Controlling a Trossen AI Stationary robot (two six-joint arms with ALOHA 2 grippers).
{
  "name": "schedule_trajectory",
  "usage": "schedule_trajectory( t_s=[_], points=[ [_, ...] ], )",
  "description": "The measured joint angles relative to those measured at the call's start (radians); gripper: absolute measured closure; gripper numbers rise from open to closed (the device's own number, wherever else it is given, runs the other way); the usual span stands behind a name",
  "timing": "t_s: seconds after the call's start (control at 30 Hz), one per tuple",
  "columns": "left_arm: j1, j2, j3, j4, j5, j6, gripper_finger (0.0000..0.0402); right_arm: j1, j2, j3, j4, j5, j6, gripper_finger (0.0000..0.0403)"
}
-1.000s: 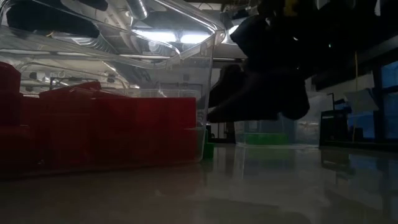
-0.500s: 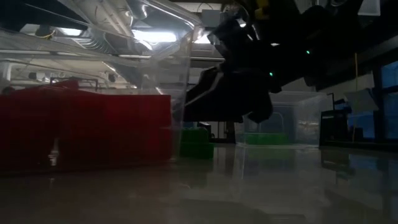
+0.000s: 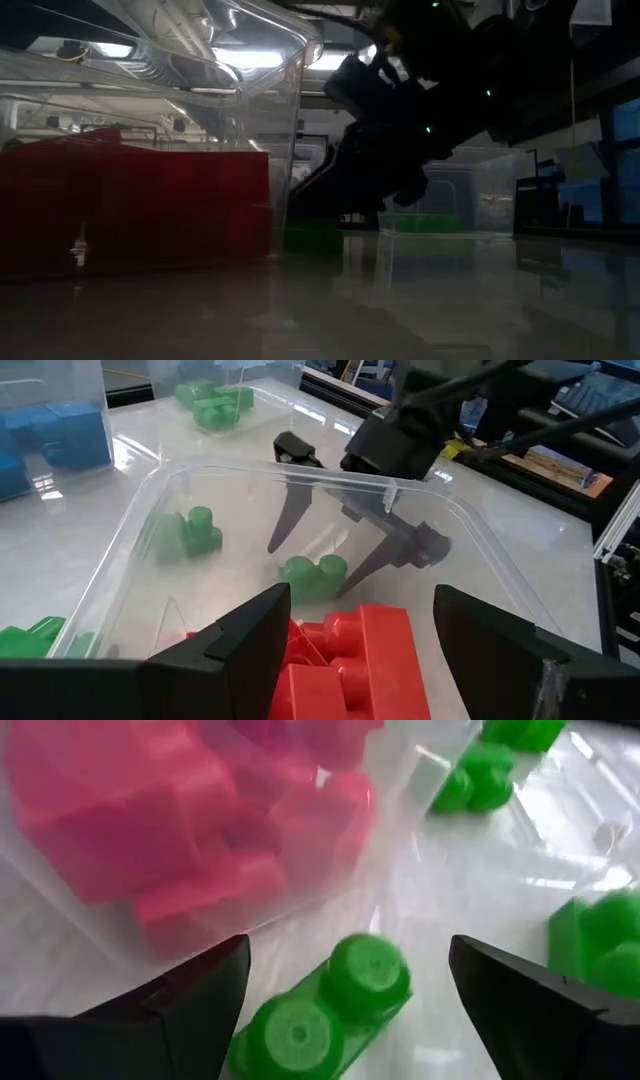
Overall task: Sort blocks
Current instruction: Put the green game piece into the top right transparent bin
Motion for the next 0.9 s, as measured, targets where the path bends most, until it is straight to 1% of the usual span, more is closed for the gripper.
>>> schedule_trajectory(
  t_s=[0.1, 0.3, 0.37, 0.43, 0.5, 0.77, 0.8, 0.9],
  points=[
    [0.000, 0.000, 0.000, 0.000, 0.000, 0.000, 0.0166, 0.012, 0.023, 0.000, 0.000, 0.007, 0.053, 0.0059],
    [0.003, 0.000, 0.000, 0.000, 0.000, 0.020, 0.0167, 0.022, 0.052, 0.000, -0.018, 0.058, 0.068, 0.0060],
    [0.007, 0.000, 0.000, 0.001, 0.000, 0.021, 0.0166, 0.022, 0.051, 0.000, -0.027, 0.070, 0.067, 0.0069],
    [0.008, 0.000, 0.000, 0.000, 0.000, 0.021, 0.0166, 0.023, 0.051, 0.000, -0.028, 0.076, 0.057, 0.0088],
    [0.008, 0.000, 0.000, 0.000, 0.000, 0.021, 0.0166, 0.023, 0.051, 0.000, -0.033, 0.077, 0.053, 0.0115],
    [0.008, 0.000, 0.000, 0.000, 0.000, 0.024, 0.0167, 0.022, 0.049, 0.001, -0.050, 0.091, -0.003, 0.0256],
    [0.008, 0.000, 0.000, 0.000, -0.001, 0.023, 0.0166, 0.021, 0.048, 0.001, -0.050, 0.096, -0.012, 0.0265],
    [0.008, 0.000, 0.000, 0.000, -0.001, 0.022, 0.0166, 0.020, 0.039, 0.001, -0.064, 0.095, -0.032, 0.0265]
  ],
)
